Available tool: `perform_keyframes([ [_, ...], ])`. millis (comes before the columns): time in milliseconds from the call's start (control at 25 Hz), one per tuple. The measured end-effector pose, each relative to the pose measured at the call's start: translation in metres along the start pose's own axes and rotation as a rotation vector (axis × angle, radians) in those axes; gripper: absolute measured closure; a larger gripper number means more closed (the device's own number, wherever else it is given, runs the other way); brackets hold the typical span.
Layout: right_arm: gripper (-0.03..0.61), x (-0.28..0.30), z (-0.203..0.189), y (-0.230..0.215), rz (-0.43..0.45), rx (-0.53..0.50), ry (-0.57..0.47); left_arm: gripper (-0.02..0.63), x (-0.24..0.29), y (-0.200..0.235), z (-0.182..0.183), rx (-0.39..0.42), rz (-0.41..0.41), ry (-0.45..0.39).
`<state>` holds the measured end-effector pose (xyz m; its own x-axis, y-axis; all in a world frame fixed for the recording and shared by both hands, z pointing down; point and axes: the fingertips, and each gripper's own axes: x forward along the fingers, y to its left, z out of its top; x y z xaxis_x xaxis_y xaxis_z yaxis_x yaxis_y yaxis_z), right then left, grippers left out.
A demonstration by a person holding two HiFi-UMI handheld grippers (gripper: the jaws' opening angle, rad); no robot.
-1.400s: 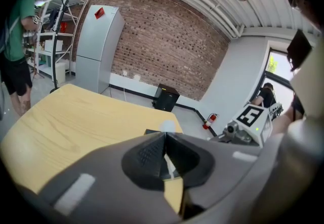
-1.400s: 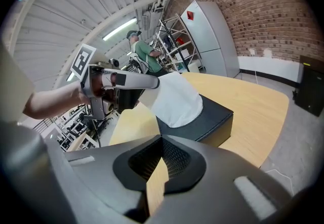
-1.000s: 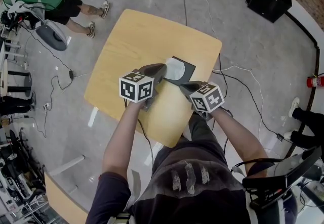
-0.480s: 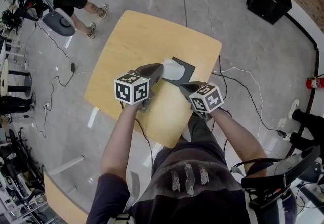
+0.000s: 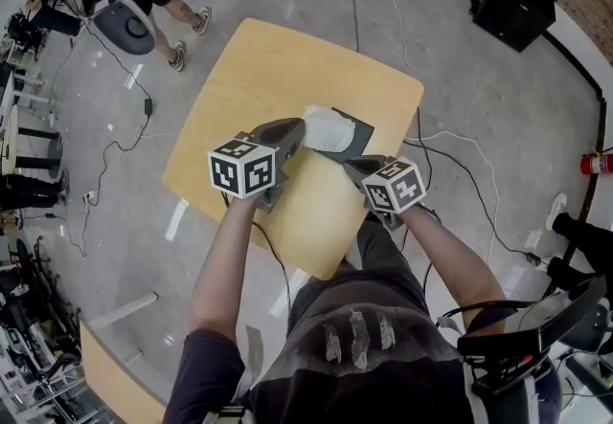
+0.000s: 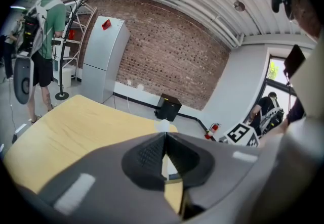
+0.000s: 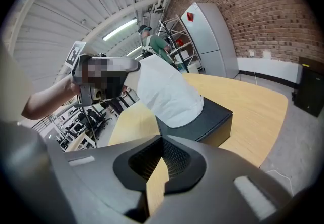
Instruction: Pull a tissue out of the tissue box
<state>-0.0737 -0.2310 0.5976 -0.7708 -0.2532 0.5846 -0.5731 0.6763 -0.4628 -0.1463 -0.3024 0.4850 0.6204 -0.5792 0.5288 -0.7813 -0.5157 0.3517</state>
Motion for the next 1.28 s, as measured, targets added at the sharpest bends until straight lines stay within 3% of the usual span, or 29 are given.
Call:
perform_keyframes([
  [600, 0.581, -0.004, -0.002, -0.004, -0.016, -0.008, 0.004, 0.606, -0.038, 0.02, -0.001, -0.051, 0.023, -0.036],
  [1040, 0.581, -0.005, -0.006, -0.007, -0.031, -0.005, 0.005, 0.606, -0.058, 0.048, -0.03, -0.127, 0.052, -0.018],
  [1280, 0.581, -0.005, -0.004, -0.007, -0.038, -0.002, 0.0, 0.606, -0.061, 0.042, -0.032, -0.122, 0.019, -0.008],
])
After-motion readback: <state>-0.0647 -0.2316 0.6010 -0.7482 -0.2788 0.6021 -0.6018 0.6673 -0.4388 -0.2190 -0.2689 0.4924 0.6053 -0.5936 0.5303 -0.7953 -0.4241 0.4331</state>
